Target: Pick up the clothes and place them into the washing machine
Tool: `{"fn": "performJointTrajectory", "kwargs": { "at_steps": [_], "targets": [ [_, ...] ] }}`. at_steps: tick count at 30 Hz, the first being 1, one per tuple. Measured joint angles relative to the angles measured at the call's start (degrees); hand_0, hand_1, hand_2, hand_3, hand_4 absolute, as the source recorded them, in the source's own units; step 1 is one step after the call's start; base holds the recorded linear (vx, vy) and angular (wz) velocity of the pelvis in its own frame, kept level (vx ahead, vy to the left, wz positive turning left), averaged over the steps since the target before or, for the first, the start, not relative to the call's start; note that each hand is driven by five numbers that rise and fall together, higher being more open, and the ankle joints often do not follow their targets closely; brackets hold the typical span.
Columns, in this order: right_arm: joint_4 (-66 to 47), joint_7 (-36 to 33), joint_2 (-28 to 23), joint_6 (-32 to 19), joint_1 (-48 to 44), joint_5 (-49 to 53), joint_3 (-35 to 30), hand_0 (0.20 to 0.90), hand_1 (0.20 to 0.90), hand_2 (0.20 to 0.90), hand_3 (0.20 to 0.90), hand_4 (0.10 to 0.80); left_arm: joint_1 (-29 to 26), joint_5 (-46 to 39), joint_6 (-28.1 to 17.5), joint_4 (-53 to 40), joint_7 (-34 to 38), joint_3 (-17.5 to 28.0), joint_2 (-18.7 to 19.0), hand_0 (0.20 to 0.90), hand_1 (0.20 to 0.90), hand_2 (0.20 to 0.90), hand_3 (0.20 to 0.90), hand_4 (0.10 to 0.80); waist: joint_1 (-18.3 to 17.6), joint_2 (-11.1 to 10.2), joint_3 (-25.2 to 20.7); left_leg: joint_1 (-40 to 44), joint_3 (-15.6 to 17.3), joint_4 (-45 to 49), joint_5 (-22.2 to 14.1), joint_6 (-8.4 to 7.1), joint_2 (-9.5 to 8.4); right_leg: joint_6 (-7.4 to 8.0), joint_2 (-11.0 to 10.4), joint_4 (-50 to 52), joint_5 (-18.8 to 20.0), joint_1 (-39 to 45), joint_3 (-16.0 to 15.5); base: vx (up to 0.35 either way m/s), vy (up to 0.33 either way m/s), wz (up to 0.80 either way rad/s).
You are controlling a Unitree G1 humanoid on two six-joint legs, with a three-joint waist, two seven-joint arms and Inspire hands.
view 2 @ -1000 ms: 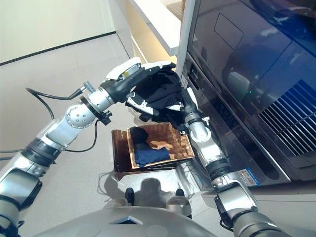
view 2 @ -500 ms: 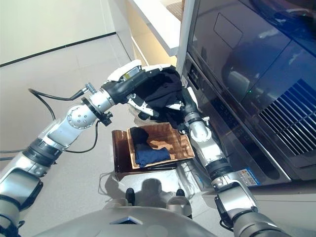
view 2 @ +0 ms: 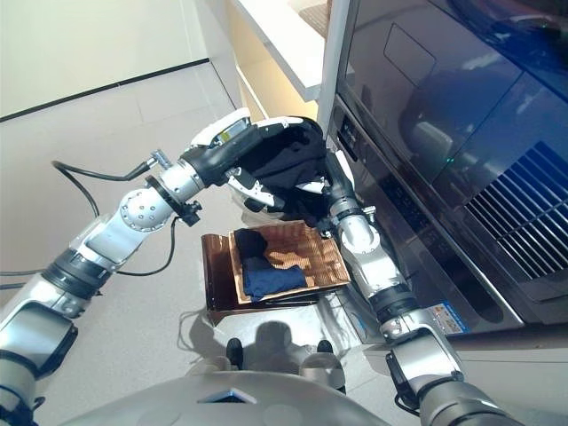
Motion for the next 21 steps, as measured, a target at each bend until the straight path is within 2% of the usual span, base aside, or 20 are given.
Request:
{"fn": "performJointTrajectory", "kwargs": {
  "at_steps": [21],
  "targets": [
    [0.0,1.11,0.01,0.0,0.0,0.5,0.04,0.2,0.2,0.2,0.2,0.3,0.01,-0.82,0.35,0.01,0.16,0.48,-1.43,0.2,0.2,0.2,0.2,0.3,0.03,0.0,0.0,0.01,0.02,-0.21,0.0,0.0,0.0,0.0,0.01,0.0,0.0,0.0,0.02,0.0,0.0,0.0]
  ]
}}
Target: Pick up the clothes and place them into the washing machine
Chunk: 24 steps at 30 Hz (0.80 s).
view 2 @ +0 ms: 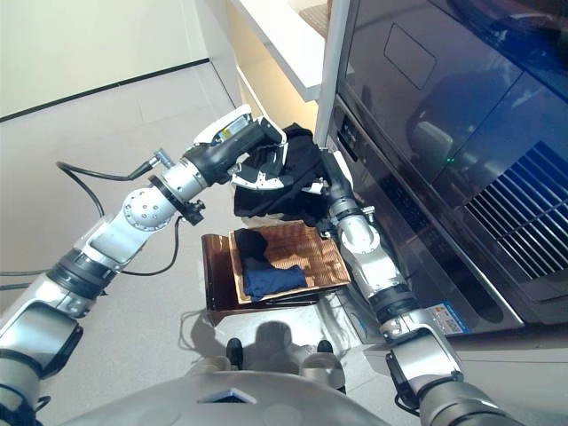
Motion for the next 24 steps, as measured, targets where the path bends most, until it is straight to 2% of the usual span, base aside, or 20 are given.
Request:
{"fn": "performJointTrajectory", "kwargs": {
  "at_steps": [8,9,10,11,12,24],
  "targets": [
    [0.0,0.01,0.0,0.0,0.0,0.07,0.0,0.2,0.2,0.2,0.2,0.3,0.02,0.05,0.01,0.0,0.02,0.0,-0.18,0.2,0.2,0.2,0.2,0.3,0.01,0.0,0.0,0.02,0.01,-0.01,0.0,0.0,0.0,0.0,0.0,0.0,0.0,0.0,0.01,0.0,0.0,0.0],
    [0.0,0.01,0.0,0.0,0.0,0.09,0.0,0.2,0.2,0.2,0.2,0.3,0.02,0.05,0.02,0.0,0.02,0.0,-0.22,0.299,0.299,0.299,0.299,0.371,0.01,0.0,0.0,0.02,0.01,-0.01,0.0,0.0,0.0,0.0,0.0,0.0,0.0,0.0,0.01,0.0,0.0,0.0],
    [0.0,0.01,0.0,0.0,0.0,0.09,0.0,0.2,0.2,0.2,0.2,0.3,0.03,0.06,0.03,0.0,0.02,0.0,-0.33,0.518,0.518,0.518,0.518,0.527,0.01,0.0,0.0,0.02,0.01,0.0,0.0,0.0,0.01,0.0,0.0,0.0,0.0,0.0,0.01,0.0,0.0,0.0],
    [0.0,0.0,-0.01,0.0,0.0,0.11,0.0,0.2,0.2,0.2,0.2,0.3,0.03,0.06,0.03,0.0,0.04,0.0,-0.44,0.796,0.796,0.796,0.796,0.725,0.03,0.0,0.0,0.02,0.01,-0.01,0.0,0.0,0.0,0.0,0.0,0.0,0.0,0.0,0.01,0.0,0.0,0.0],
    [0.0,0.0,-0.01,0.0,0.0,0.26,-0.01,0.2,0.2,0.2,0.2,0.3,0.03,0.06,0.03,0.0,0.05,0.0,-0.59,0.9,0.9,0.9,0.9,0.8,0.03,0.0,0.0,0.02,0.01,-0.01,0.0,0.0,0.0,0.0,0.0,0.0,0.0,0.0,0.01,0.0,0.0,0.0],
    [0.0,-0.35,-0.22,-0.01,0.0,0.77,-0.58,0.2,0.2,0.2,0.2,0.3,0.91,1.04,-0.02,-0.01,1.71,0.35,-0.8,0.9,0.9,0.9,0.9,0.8,0.07,0.0,0.0,0.07,0.09,-0.02,-0.03,-0.02,0.02,0.0,0.0,0.0,0.0,0.0,0.1,0.0,0.0,0.0]
  ]
}}
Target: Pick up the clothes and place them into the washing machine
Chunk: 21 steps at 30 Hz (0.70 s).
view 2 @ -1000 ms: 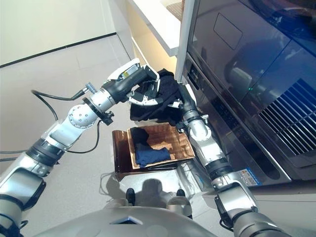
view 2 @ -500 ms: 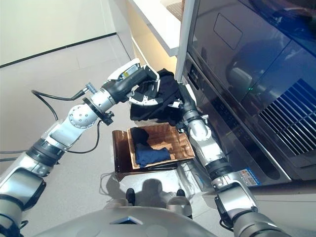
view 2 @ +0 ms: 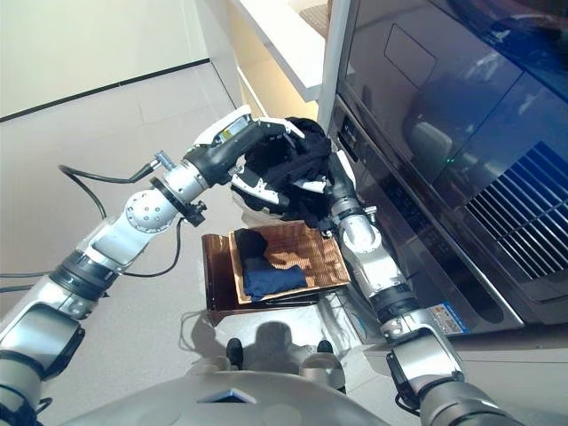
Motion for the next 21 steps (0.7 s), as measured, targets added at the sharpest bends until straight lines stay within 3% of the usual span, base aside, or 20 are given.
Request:
{"fn": "performJointTrajectory", "kwargs": {
  "at_steps": [5,17,21],
  "targets": [
    [-0.06,0.12,0.03,-0.07,0.0,0.89,-0.02,0.2,0.2,0.2,0.2,0.3,5.54,-2.13,-0.11,1.28,1.68,4.85,-5.09,0.9,0.9,0.9,0.9,0.8,0.03,0.0,0.0,0.07,0.31,0.0,-0.08,-0.03,0.0,0.0,0.04,0.0,0.01,-0.16,0.37,-0.005,0.0,-0.01],
    [-4.15,0.07,0.18,-1.36,0.02,3.99,0.0,0.2,0.2,0.2,0.2,0.3,11.28,-13.8,1.0,7.21,4.89,9.56,-13.64,0.9,0.9,0.9,0.9,0.8,0.06,-0.09,0.05,-0.02,1.03,0.0,-0.14,0.0,0.03,0.09,0.1,0.01,0.19,-0.73,1.05,-0.005,0.0,-0.02],
    [-4.15,0.0,0.24,-1.39,0.02,4.96,0.0,0.2,0.2,0.2,0.2,0.3,12.31,-16.98,1.43,8.68,4.99,10.41,-14.89,0.9,0.9,0.9,0.9,0.8,0.01,-0.33,0.19,0.06,1.22,-0.01,-0.14,0.0,0.06,0.11,0.08,0.0,0.25,-0.78,1.16,-0.006,-0.002,-0.02]
  ]
}}
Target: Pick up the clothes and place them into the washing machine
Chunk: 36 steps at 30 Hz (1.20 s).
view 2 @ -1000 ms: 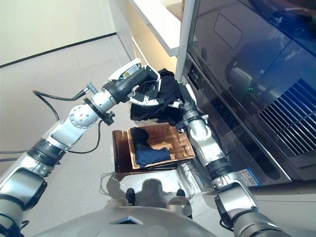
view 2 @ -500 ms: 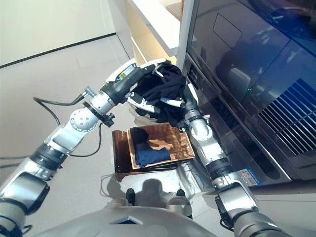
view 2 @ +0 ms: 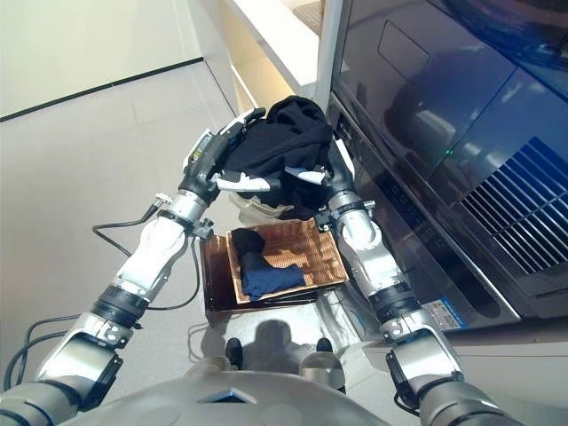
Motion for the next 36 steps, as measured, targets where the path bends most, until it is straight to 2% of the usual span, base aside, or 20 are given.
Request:
{"fn": "performJointTrajectory", "kwargs": {
  "at_steps": [10,27,36],
  "targets": [
    [0.0,-1.04,0.41,0.0,0.0,0.5,0.04,0.2,0.2,0.2,0.2,0.3,0.04,-2.93,0.61,0.38,0.17,-0.02,-0.63,0.9,0.9,0.9,0.9,0.8,0.0,-0.75,0.45,-0.02,0.02,0.0,-0.03,0.0,-0.04,0.0,0.0,0.0,0.0,-0.02,0.01,0.0,0.0,0.0],
    [0.0,-0.87,0.41,-0.01,0.0,2.71,0.11,0.2,0.2,0.2,0.2,0.3,0.04,-4.91,0.62,0.38,-0.16,-0.05,-0.98,0.9,0.9,0.9,0.9,0.8,-0.02,-0.75,0.45,-0.02,0.05,0.0,-0.04,0.01,-0.05,0.0,0.0,0.0,0.0,-0.03,0.03,0.0,0.0,0.0],
    [-0.36,-0.83,0.47,-0.15,0.0,4.66,0.9,0.2,0.2,0.2,0.2,0.3,0.05,-9.98,0.64,0.39,-0.32,-0.19,-3.09,0.9,0.9,0.9,0.9,0.8,-0.01,-0.75,0.45,-0.02,0.06,0.01,-0.04,0.01,-0.04,0.0,0.0,0.0,0.0,-0.06,0.05,0.0,0.0,0.0]
  ]
}}
